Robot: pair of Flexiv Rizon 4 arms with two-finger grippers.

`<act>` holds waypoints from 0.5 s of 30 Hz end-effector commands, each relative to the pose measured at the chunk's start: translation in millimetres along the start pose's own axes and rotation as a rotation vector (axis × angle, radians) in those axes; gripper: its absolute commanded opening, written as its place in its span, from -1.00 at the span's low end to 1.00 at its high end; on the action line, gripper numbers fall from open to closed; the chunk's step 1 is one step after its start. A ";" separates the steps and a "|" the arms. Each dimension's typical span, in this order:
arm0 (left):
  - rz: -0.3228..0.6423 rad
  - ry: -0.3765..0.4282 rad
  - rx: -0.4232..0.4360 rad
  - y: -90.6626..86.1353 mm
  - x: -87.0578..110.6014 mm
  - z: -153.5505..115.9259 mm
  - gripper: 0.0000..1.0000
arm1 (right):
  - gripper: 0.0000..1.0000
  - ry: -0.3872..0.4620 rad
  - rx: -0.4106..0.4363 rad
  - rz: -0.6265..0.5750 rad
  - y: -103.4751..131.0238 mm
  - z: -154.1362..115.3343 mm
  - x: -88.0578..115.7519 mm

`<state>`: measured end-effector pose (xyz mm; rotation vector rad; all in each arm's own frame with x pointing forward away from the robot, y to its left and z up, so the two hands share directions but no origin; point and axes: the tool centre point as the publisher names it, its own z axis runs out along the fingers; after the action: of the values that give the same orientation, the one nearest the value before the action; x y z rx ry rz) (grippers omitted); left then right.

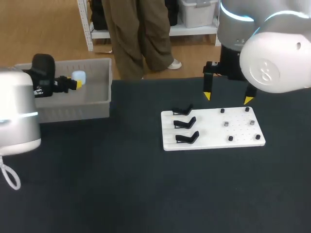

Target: Pick up each earbud case from the left stands, insert the matching earbuds, close the lid, and place the case in the box.

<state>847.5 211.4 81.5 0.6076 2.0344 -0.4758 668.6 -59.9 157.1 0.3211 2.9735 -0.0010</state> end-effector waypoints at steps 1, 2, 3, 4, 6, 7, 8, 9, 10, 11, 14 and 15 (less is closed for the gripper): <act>0.010 -0.031 -0.077 -6.6 -4.7 3.0 1.00 | 1.00 -0.009 -0.003 0.003 -2.3 -0.3 3.1; 0.022 -0.035 -0.072 -10.1 -6.9 1.6 1.00 | 1.00 -0.009 -0.003 0.003 -2.3 -0.3 3.1; 0.030 -0.035 -0.067 -13.1 -8.7 0.4 1.00 | 1.00 -0.009 -0.003 0.003 -2.3 -0.3 3.1; 0.043 -0.033 -0.064 -17.0 -11.1 -1.7 1.00 | 1.00 -0.009 -0.003 0.003 -2.3 -0.3 3.1; 0.065 -0.047 -0.053 -26.2 -17.1 -7.0 1.00 | 1.00 -0.009 -0.003 0.003 -2.3 -0.3 3.1; 0.087 -0.044 -0.046 -31.6 -20.7 -9.5 1.00 | 1.00 -0.009 -0.003 0.003 -2.3 -0.3 3.1; 0.109 -0.043 -0.037 -39.3 -25.0 -12.5 1.00 | 1.00 -0.009 -0.003 0.003 -2.3 -0.3 3.1; 0.126 -0.057 -0.029 -47.0 -30.2 -16.5 1.00 | 1.00 -0.009 -0.003 0.003 -2.3 -0.3 3.1; 0.144 -0.066 -0.024 -55.0 -35.4 -21.2 1.00 | 1.00 -0.009 -0.003 0.003 -2.3 -0.3 3.1; 0.164 -0.066 -0.025 -59.0 -38.8 -24.0 1.00 | 1.00 -0.009 -0.003 0.003 -2.3 -0.3 3.1; 0.164 -0.066 -0.025 -59.0 -38.8 -24.0 1.00 | 1.00 -0.009 -0.003 0.003 -2.3 -0.3 3.1; 0.164 -0.066 -0.025 -59.0 -38.8 -24.0 1.00 | 1.00 -0.009 -0.003 0.003 -2.3 -0.3 3.1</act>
<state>825.6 167.2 131.8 0.7577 1.9199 -0.4000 668.5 -60.1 157.1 0.3212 2.9732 -0.0006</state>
